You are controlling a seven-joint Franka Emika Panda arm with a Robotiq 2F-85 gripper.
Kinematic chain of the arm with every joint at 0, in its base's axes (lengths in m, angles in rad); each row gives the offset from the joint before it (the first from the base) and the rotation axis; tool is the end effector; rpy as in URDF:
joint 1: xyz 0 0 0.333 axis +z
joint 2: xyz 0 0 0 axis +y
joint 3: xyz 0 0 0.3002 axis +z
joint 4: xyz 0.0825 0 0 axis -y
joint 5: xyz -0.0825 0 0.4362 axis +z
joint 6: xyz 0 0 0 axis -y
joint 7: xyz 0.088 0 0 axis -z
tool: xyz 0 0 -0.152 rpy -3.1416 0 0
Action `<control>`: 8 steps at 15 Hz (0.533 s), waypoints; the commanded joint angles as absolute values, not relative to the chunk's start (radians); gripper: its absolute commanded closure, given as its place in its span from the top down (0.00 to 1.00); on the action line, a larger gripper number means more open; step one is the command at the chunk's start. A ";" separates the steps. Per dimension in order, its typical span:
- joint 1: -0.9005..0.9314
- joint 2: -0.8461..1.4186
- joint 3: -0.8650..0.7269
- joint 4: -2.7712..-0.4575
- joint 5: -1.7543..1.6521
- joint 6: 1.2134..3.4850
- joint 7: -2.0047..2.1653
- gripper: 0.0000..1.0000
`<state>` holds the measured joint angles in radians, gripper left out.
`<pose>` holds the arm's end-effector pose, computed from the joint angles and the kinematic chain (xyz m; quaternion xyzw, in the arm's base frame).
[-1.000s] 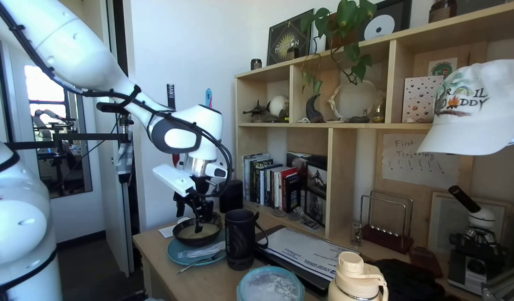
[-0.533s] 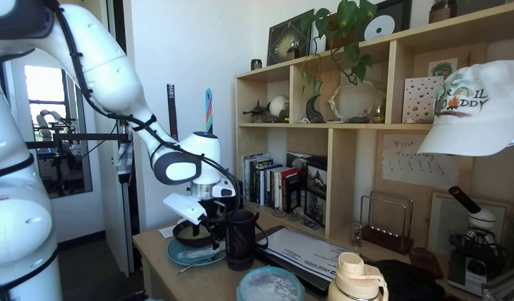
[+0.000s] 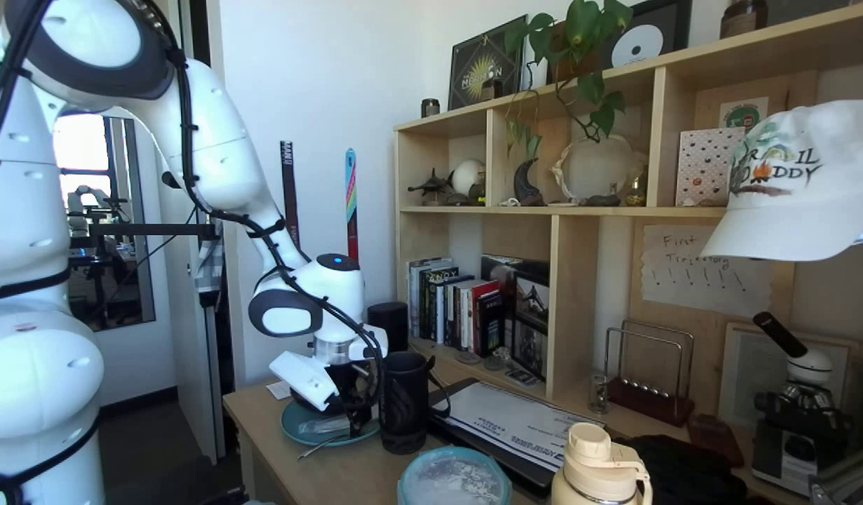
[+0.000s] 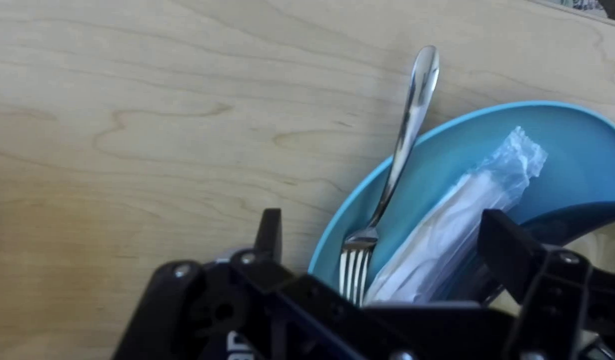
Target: Take the fork from the blue plate and place it in the brown bowl
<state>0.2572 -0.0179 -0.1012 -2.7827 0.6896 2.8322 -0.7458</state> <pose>0.4031 0.0396 0.1104 -0.9852 -0.1233 -0.0633 0.1005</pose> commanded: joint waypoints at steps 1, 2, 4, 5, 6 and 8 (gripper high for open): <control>0.297 0.014 -0.068 -2.770 0.876 2.862 -0.866 1.00; 0.304 0.023 -0.059 -2.763 0.921 2.860 -0.897 1.00; 0.313 0.042 -0.042 -2.754 0.999 2.859 -0.953 1.00; 0.316 0.054 -0.035 -2.752 1.033 2.861 -0.979 1.00; 0.317 0.066 -0.028 -2.750 1.063 2.863 -1.001 1.00; 0.318 0.093 -0.017 -2.749 1.106 2.863 -1.037 1.00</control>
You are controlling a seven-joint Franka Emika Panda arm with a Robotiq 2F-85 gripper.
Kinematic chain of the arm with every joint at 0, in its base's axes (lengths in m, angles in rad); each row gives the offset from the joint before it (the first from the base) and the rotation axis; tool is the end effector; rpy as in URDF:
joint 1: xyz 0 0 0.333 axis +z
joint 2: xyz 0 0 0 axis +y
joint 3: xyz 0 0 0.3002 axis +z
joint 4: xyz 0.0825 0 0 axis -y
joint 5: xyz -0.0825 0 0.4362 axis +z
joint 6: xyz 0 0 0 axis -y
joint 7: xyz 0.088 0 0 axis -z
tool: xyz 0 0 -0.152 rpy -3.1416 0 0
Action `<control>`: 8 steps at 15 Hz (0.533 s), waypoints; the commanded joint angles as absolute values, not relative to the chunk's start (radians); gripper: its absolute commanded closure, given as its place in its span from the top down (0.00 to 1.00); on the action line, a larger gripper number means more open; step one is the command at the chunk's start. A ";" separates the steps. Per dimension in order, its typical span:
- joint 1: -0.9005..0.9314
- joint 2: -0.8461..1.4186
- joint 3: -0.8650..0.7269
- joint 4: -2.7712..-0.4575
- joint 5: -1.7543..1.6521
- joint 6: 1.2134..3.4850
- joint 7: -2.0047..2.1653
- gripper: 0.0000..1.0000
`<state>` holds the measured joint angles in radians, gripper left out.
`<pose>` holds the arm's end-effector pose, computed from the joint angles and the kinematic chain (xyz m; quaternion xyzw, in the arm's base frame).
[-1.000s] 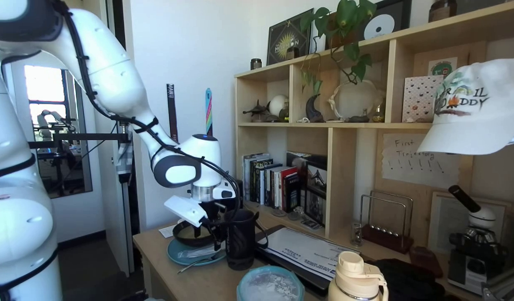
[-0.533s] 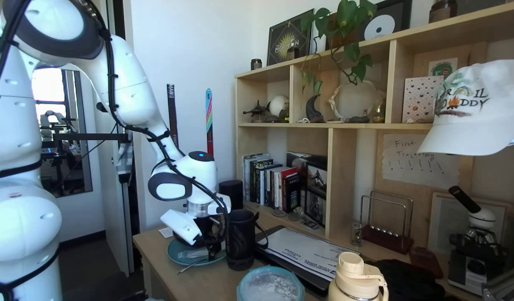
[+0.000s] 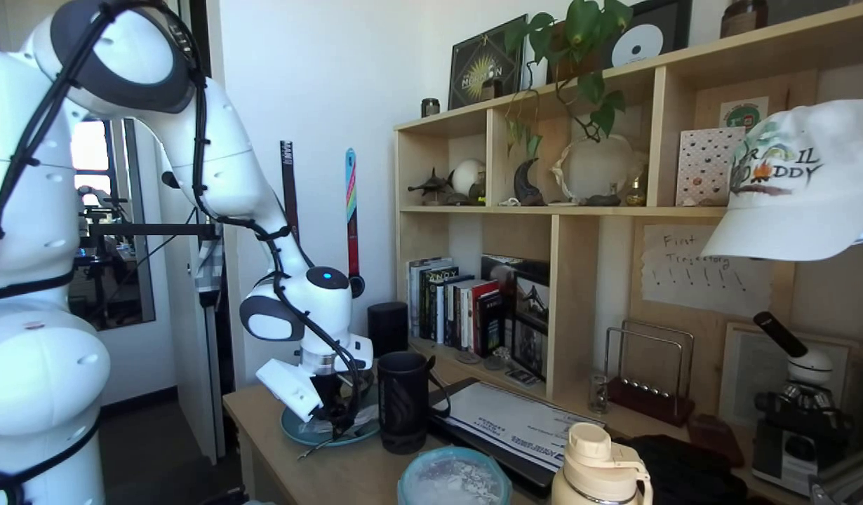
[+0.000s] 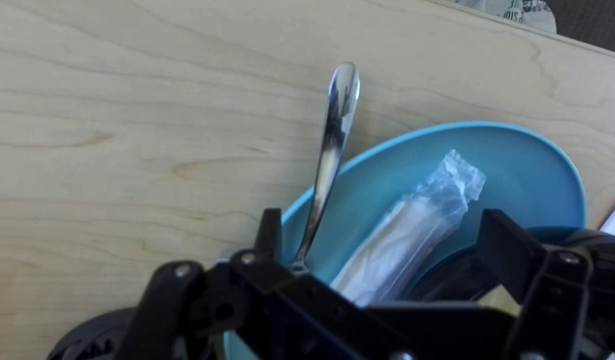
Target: Take the fork from the blue plate and place it in the brown bowl
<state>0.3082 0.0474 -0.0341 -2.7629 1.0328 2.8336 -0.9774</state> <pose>0.3849 0.0741 0.0875 -0.9794 -0.1295 -0.0631 0.1414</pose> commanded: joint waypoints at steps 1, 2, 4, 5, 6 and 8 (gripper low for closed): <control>0.318 0.107 -0.014 -2.751 1.122 2.864 -1.049 1.00; 0.318 0.119 -0.010 -2.750 1.137 2.863 -1.059 1.00; 0.319 0.145 -0.004 -2.752 1.147 2.870 -1.068 1.00; 0.319 0.158 -0.001 -2.750 1.147 2.876 -1.066 1.00; 0.320 0.168 0.001 -2.749 1.144 2.883 -1.062 1.00; 0.318 0.182 0.003 -2.747 1.140 2.902 -1.060 1.00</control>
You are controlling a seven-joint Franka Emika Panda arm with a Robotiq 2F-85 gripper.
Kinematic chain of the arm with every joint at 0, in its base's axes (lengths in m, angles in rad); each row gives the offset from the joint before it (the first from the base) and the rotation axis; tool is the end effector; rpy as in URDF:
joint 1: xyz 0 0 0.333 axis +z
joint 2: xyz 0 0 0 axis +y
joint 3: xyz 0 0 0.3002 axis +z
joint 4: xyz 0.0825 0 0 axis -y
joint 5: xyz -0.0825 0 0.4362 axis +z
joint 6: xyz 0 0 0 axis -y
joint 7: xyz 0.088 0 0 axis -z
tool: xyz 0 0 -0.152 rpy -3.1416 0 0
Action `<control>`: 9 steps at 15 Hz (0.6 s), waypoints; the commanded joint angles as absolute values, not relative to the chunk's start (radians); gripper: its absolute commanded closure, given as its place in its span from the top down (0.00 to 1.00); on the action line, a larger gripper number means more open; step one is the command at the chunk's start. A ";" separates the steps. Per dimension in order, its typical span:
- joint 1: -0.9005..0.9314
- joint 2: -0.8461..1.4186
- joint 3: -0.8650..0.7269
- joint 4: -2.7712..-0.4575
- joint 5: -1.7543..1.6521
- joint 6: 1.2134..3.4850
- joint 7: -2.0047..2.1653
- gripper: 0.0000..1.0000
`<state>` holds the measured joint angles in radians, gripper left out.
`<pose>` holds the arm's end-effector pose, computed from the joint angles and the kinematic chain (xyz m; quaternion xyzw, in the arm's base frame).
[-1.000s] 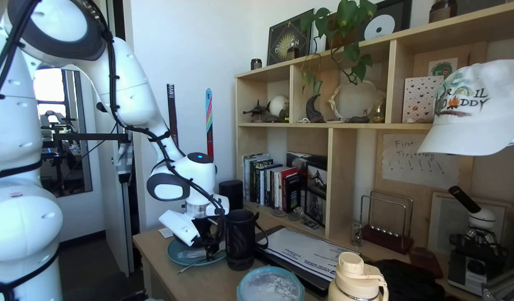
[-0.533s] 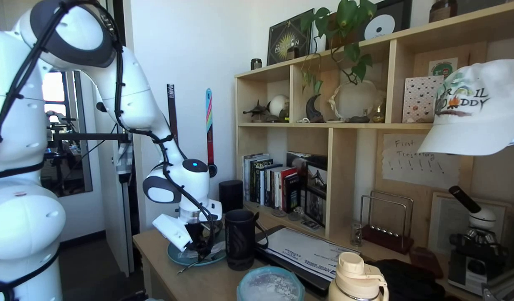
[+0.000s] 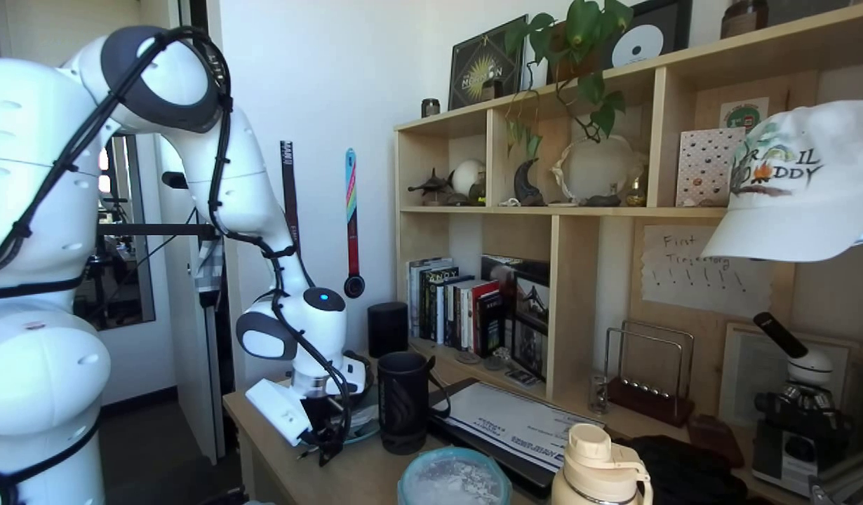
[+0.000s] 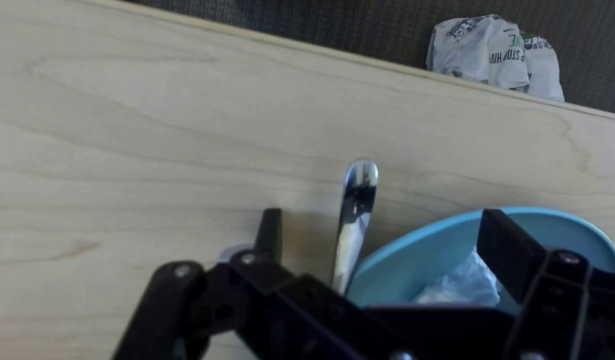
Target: Take the fork from the blue plate and place it in the brown bowl
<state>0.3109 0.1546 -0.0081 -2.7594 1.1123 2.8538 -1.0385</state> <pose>0.3575 0.0726 0.0484 -0.9824 -0.1278 -0.0246 0.1341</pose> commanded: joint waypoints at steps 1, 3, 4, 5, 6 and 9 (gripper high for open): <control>0.317 0.184 0.002 -2.745 1.137 2.907 -1.058 1.00; 0.314 0.181 -0.002 -2.745 1.133 2.905 -1.058 1.00; 0.310 0.175 -0.002 -2.744 1.135 2.896 -1.065 1.00; 0.310 0.172 -0.007 -2.747 1.118 2.891 -1.060 1.00; 0.307 0.166 -0.007 -2.748 1.122 2.886 -1.066 1.00; 0.304 0.156 -0.011 -2.758 1.118 2.879 -1.063 1.00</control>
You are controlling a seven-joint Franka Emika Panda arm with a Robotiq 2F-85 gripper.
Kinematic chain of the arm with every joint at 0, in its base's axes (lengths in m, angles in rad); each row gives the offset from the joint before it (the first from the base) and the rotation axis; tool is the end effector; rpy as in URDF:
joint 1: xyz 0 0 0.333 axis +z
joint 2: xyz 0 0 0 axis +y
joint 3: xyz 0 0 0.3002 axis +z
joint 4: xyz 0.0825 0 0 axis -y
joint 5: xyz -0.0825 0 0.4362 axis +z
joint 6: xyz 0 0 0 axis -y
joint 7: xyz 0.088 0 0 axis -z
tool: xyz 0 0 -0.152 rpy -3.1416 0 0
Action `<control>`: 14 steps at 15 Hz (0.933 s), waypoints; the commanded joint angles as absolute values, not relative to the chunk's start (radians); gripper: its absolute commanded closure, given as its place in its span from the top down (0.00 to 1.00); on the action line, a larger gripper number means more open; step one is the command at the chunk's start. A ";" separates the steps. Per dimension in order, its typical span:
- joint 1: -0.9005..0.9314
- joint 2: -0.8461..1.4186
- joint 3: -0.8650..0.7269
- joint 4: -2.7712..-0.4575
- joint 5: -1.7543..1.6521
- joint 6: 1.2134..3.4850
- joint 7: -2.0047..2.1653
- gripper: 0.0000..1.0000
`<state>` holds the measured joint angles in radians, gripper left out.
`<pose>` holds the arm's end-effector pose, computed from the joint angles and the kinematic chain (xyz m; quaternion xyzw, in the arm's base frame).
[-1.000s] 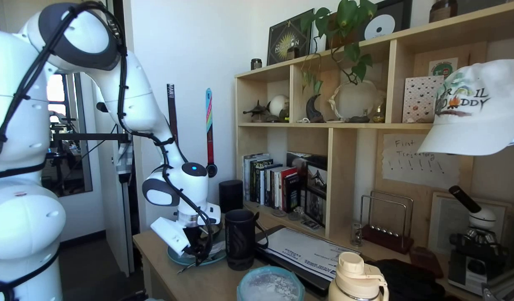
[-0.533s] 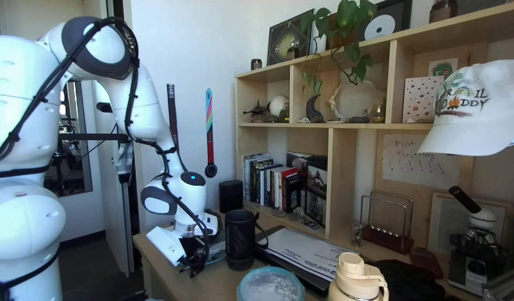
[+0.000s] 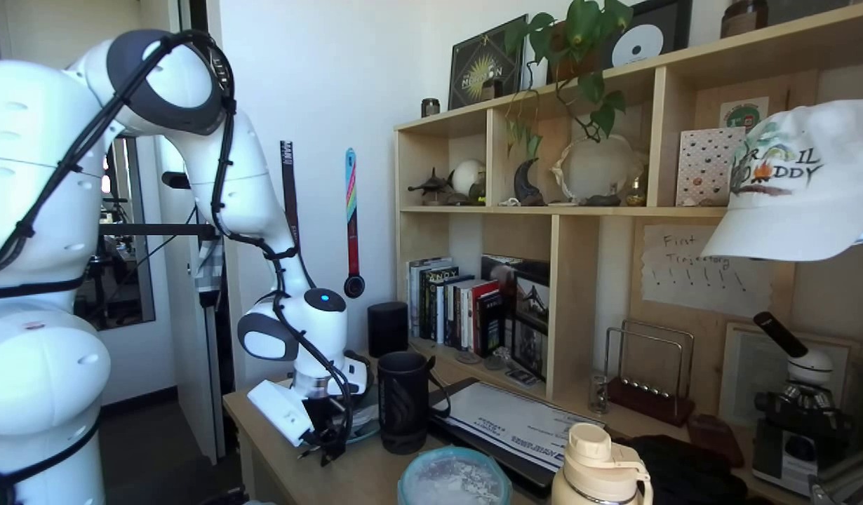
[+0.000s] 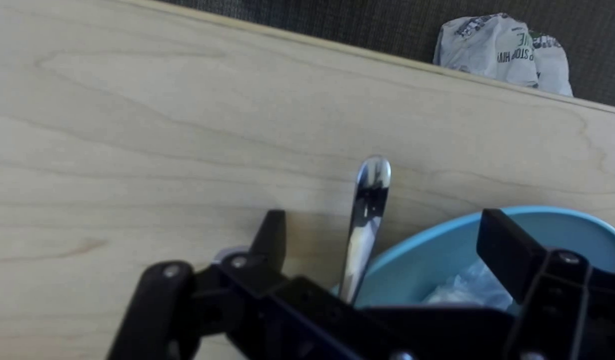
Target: Take the fork from the blue plate and place it in the brown bowl
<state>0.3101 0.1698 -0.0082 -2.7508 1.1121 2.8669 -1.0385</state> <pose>0.3595 0.0707 0.0457 -0.9833 -0.1265 -0.0255 0.1283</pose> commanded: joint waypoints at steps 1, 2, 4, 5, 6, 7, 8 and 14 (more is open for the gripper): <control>0.305 0.156 -0.012 -2.760 1.117 2.879 -1.062 0.76; 0.305 0.153 -0.012 -2.762 1.117 2.880 -1.063 0.72; 0.305 0.147 -0.015 -2.765 1.117 2.881 -1.062 0.59; 0.305 0.144 -0.016 -2.766 1.118 2.881 -1.062 0.50; 0.305 0.141 -0.015 -2.766 1.120 2.882 -1.062 0.43; 0.305 0.139 -0.015 -2.766 1.122 2.882 -1.063 0.34; 0.305 0.138 -0.015 -2.766 1.124 2.882 -1.064 0.28; 0.304 0.139 -0.022 -2.766 1.113 2.877 -1.059 0.00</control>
